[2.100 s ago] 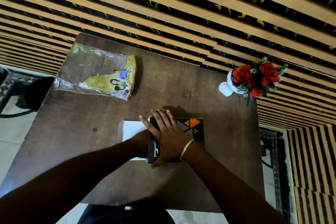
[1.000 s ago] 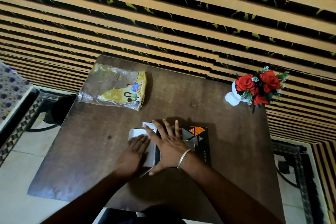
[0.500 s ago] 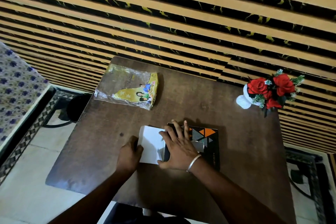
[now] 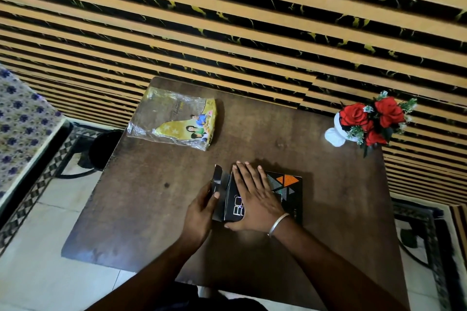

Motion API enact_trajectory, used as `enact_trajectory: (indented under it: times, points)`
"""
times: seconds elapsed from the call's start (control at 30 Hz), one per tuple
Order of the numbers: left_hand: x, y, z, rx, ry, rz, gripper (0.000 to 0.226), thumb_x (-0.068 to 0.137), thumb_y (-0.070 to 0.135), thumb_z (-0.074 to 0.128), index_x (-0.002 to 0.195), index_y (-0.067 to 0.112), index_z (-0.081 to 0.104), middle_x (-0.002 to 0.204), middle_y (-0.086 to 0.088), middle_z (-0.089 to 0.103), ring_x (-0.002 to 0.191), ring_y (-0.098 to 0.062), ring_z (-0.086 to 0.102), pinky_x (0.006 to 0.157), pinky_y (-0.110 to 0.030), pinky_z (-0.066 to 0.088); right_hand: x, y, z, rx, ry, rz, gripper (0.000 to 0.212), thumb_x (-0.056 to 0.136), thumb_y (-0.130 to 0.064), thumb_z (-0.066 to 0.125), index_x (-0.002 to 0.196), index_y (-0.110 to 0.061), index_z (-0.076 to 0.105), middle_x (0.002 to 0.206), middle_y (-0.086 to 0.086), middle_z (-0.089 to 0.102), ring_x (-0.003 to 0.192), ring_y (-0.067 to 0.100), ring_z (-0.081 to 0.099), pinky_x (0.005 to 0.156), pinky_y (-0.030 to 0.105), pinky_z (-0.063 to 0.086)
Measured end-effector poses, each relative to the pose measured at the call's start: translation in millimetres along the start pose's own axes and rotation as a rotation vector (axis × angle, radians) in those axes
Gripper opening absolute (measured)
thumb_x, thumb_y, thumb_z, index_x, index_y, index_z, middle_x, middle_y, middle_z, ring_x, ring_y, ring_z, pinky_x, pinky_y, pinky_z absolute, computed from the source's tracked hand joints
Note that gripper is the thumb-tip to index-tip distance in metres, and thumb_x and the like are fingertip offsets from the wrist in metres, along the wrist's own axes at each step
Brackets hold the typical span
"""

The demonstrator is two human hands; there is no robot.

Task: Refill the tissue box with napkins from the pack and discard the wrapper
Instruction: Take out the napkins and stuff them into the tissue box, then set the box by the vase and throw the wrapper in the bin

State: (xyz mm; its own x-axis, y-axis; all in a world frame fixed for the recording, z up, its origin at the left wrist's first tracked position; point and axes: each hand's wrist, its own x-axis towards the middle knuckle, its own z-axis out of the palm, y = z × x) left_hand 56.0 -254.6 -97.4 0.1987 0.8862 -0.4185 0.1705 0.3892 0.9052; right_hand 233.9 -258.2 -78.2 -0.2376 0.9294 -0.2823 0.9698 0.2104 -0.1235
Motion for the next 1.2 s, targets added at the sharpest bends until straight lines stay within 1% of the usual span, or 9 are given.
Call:
enact_trajectory:
  times: [0.17, 0.23, 0.37, 0.47, 0.57, 0.7, 0.87, 1.03, 1.2]
  points:
    - [-4.7, 8.5, 18.0, -0.156, 0.022, -0.067, 0.039, 0.101, 0.002, 0.045, 0.125, 0.031, 0.056, 0.117, 0.014, 0.067, 0.098, 0.008, 0.067, 0.079, -0.010, 0.052, 1.6, 0.7, 1.0, 0.009, 0.008, -0.006, 0.138, 0.054, -0.082, 0.055, 0.158, -0.009, 0.001, 0.166, 0.009, -0.002, 0.154, 0.027, -0.004, 0.123, 0.054, 0.004]
    - [-3.5, 6.4, 25.7, -0.166, 0.034, -0.108, 0.042, 0.101, -0.002, 0.042, 0.121, 0.032, 0.057, 0.120, 0.007, 0.068, 0.100, 0.003, 0.068, 0.085, -0.016, 0.053, 2.1, 1.3, 2.0, 0.011, 0.017, -0.004, 0.137, 0.055, -0.082, 0.055, 0.157, -0.009, 0.001, 0.166, 0.009, -0.002, 0.154, 0.026, -0.005, 0.123, 0.054, 0.003]
    - [-3.3, 1.5, 32.3, -0.195, 0.039, -0.151, 0.041, 0.102, 0.005, 0.040, 0.137, 0.019, 0.055, 0.132, -0.008, 0.064, 0.114, -0.016, 0.066, 0.101, -0.035, 0.051, 1.5, 0.8, 4.1, 0.028, 0.032, -0.002, 0.135, 0.057, -0.082, 0.052, 0.158, -0.010, 0.000, 0.166, 0.008, -0.003, 0.154, 0.025, -0.008, 0.123, 0.053, 0.000]
    - [-8.2, 7.2, 39.0, -0.140, 0.019, -0.140, 0.041, 0.104, 0.021, 0.044, 0.144, 0.016, 0.049, 0.136, -0.004, 0.062, 0.119, -0.011, 0.063, 0.094, -0.018, 0.052, 0.3, 0.6, 3.1, 0.033, 0.032, -0.001, 0.129, 0.058, -0.075, 0.050, 0.157, -0.010, -0.001, 0.166, 0.008, -0.004, 0.154, 0.025, -0.008, 0.124, 0.053, 0.001]
    - [-11.0, 10.5, 46.0, 0.037, 0.028, -0.059, 0.046, 0.103, 0.024, 0.047, 0.149, 0.021, 0.040, 0.147, 0.000, 0.051, 0.132, -0.011, 0.051, 0.111, -0.030, 0.042, -0.3, 0.4, 2.1, 0.040, 0.040, 0.004, 0.118, 0.063, -0.061, 0.048, 0.158, -0.010, 0.000, 0.166, 0.008, -0.003, 0.154, 0.024, -0.009, 0.123, 0.054, 0.005]
    - [-9.5, 8.3, 52.4, 0.091, 0.054, -0.044, 0.048, 0.104, 0.022, 0.045, 0.150, 0.019, 0.036, 0.149, 0.004, 0.046, 0.135, -0.013, 0.047, 0.115, -0.036, 0.038, 0.0, 1.6, 5.1, 0.036, 0.044, 0.002, 0.114, 0.067, -0.045, 0.059, 0.158, -0.010, 0.000, 0.166, 0.009, -0.004, 0.154, 0.025, -0.011, 0.123, 0.054, 0.003]
    - [-7.9, 4.8, 54.6, 0.101, 0.072, -0.064, 0.046, 0.103, 0.019, 0.045, 0.149, 0.015, 0.040, 0.147, -0.004, 0.052, 0.133, -0.018, 0.051, 0.112, -0.042, 0.042, -0.1, 2.8, 6.6, 0.034, 0.048, -0.003, 0.112, 0.069, -0.045, 0.059, 0.158, -0.010, -0.001, 0.166, 0.009, -0.006, 0.153, 0.025, -0.013, 0.123, 0.054, 0.002]
    - [-12.0, 11.5, 51.8, 0.136, 0.039, -0.050, 0.050, 0.104, 0.023, 0.043, 0.153, 0.020, 0.031, 0.152, -0.002, 0.045, 0.137, -0.017, 0.046, 0.113, -0.032, 0.038, 0.1, 4.5, 8.3, 0.042, 0.049, -0.016, 0.118, 0.066, -0.048, 0.062, 0.157, -0.010, -0.002, 0.166, 0.009, -0.009, 0.153, 0.025, -0.015, 0.122, 0.055, 0.006]
    - [-1.3, 13.2, 47.3, 0.037, 0.102, -0.051, 0.061, 0.102, 0.044, 0.042, 0.156, 0.033, 0.016, 0.150, 0.007, 0.040, 0.128, -0.012, 0.053, 0.107, -0.033, 0.044, -20.6, 15.6, -1.8, 0.118, 0.171, 0.104, 0.121, 0.074, -0.076, 0.049, 0.157, -0.010, -0.008, 0.165, 0.007, -0.020, 0.152, 0.023, -0.021, 0.122, 0.056, -0.009]
